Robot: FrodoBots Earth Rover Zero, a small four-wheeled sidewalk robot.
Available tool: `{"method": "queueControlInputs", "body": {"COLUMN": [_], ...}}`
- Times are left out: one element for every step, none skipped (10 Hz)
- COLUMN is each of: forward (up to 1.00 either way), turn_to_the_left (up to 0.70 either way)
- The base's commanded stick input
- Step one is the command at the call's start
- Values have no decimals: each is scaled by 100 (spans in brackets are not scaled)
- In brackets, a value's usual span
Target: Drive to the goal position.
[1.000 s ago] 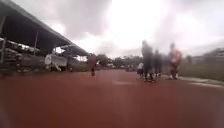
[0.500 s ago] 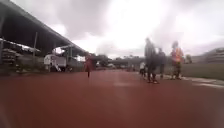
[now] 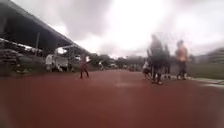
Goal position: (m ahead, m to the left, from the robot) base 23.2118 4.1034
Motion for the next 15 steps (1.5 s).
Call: {"method": "queueControlInputs", "body": {"forward": [50, 50, 50, 50, 50, 50, 50, 50, 50, 50, 50, 50, 50, 50, 50], "turn_to_the_left": [2, 2, 2, 2, 2, 2, 2, 2, 2, 2, 2, 2, 2, 2, 2]}}
